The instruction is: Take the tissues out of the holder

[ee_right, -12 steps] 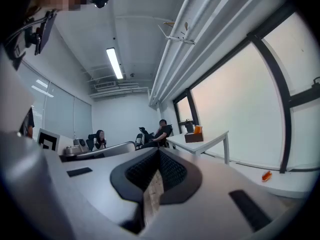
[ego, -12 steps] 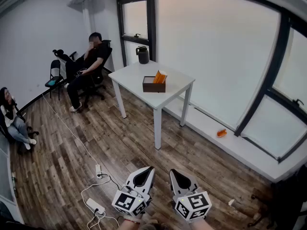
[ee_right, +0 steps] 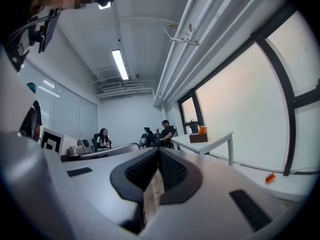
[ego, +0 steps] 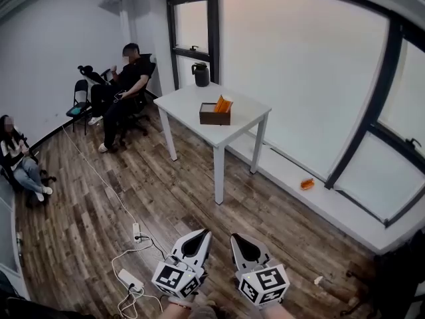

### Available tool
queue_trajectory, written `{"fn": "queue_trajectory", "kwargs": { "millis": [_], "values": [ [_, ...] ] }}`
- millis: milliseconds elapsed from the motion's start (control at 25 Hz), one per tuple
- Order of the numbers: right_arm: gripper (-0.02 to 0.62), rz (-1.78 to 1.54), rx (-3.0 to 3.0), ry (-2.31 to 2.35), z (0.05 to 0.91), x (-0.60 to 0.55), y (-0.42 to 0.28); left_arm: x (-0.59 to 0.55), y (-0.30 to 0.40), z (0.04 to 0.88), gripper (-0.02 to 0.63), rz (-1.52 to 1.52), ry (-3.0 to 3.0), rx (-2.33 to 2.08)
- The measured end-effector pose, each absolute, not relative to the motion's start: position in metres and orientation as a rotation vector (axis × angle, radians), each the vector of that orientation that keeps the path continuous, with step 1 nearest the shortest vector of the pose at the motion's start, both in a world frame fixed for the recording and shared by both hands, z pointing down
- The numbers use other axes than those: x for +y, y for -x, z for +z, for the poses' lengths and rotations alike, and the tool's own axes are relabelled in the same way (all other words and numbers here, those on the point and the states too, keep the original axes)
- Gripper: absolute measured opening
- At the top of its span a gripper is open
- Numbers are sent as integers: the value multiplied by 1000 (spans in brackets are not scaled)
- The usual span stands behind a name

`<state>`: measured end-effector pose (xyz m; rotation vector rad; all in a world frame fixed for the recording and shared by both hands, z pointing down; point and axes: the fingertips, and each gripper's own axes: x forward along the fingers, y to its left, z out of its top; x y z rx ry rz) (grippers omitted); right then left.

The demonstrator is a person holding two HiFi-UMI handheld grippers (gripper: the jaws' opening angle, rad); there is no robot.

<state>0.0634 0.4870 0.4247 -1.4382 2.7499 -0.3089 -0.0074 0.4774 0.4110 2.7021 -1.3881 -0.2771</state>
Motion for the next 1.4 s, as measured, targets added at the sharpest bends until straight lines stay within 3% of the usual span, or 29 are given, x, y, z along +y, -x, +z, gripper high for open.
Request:
{"fn": "queue_trajectory", "kwargs": {
  "millis": [520,1400],
  "values": [
    [5,-293,2721,1472,433,478,-81,466,1,417,5,-307,-2701,-1394],
    [5,-326,2640,1600,432,293,-76,282,21,422,5,-298,-2735,-1336]
  ]
}}
